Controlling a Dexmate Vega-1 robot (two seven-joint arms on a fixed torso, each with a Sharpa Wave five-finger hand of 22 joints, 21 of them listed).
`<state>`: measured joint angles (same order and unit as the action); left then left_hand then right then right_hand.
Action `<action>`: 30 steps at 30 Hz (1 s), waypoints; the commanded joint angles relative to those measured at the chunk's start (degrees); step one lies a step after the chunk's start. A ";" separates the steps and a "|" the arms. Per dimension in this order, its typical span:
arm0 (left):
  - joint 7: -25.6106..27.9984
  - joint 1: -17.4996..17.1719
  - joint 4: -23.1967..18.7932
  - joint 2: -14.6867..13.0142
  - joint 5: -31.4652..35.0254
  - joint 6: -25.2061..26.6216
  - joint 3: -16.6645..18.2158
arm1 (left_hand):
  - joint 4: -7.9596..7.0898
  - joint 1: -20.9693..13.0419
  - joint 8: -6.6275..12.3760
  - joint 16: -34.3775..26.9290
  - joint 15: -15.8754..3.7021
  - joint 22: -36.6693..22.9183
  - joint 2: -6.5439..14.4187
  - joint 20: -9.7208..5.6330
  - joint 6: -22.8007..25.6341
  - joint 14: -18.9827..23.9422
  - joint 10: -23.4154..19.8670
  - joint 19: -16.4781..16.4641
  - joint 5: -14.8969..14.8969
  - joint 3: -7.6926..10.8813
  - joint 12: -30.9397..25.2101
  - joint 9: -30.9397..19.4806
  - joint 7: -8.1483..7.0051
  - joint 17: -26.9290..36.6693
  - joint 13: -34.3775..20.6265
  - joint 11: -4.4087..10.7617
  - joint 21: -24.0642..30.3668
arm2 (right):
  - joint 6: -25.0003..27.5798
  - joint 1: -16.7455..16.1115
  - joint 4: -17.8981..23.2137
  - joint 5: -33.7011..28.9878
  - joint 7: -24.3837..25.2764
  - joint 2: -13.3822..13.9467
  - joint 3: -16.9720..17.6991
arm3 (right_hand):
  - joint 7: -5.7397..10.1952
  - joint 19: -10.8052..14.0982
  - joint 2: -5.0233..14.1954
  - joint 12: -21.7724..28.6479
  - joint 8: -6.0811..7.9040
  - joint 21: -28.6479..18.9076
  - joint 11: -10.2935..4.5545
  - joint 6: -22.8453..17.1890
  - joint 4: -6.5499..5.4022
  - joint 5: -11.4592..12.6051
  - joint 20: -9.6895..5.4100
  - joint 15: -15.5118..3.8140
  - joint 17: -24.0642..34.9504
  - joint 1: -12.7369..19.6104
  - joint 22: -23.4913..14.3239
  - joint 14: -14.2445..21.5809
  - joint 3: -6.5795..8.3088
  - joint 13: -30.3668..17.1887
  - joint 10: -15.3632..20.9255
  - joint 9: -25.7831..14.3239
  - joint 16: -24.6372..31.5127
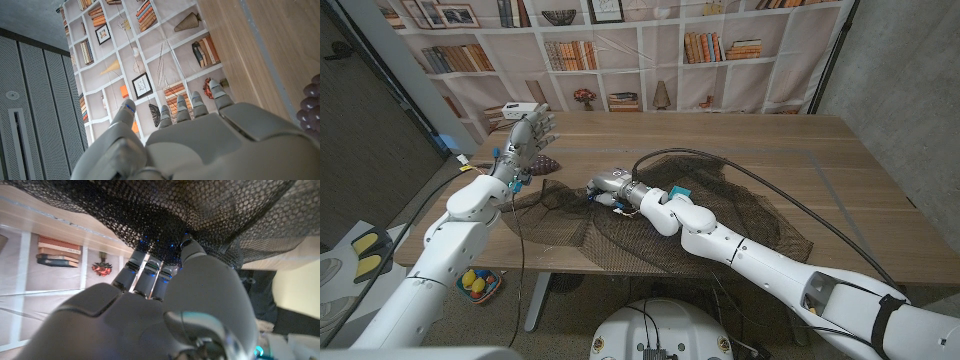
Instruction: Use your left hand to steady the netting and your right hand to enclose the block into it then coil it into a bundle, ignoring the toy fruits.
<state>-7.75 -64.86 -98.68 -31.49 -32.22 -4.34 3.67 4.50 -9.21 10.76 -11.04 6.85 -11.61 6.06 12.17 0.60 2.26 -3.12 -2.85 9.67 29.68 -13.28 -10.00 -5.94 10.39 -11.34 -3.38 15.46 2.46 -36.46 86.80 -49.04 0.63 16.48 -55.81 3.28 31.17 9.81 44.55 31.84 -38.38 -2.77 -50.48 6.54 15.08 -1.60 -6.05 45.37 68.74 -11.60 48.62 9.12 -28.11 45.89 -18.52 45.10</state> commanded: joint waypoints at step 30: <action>-0.73 7.94 3.39 0.39 1.81 3.70 -5.01 | -0.29 0.38 -0.22 0.08 0.36 -0.23 -0.12 0.09 -0.32 0.07 0.10 -0.04 0.25 0.08 0.35 -0.17 -0.22 0.17 -0.09 -0.05 -0.11 | -12.80 -12.12 0.67 52.87 4.09 3.45 24.09 | 0.51 -3.21 -0.01 0.16 2.74 -1.16 -0.31 -0.08 -0.98 -0.77 0.55 -5.54 1.37 -0.08 -0.12 -2.81 1.20 0.49 0.44 -1.95 -3.91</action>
<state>-8.57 -58.35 -95.32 -31.19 -30.87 -1.77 -0.19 4.50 -9.22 10.76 -11.04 6.85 -11.61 6.06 12.17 0.59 2.26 -3.12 -2.85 9.67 29.69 -13.28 -10.00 -5.93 10.40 -11.33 -3.38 15.46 -5.75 -45.73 85.26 -4.50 3.88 17.67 -35.90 3.22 28.55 9.92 44.39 33.40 -39.26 -2.99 -49.51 5.73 14.44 -1.03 -5.44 46.42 68.74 -11.59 46.12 9.92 -27.62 45.59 -19.63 41.51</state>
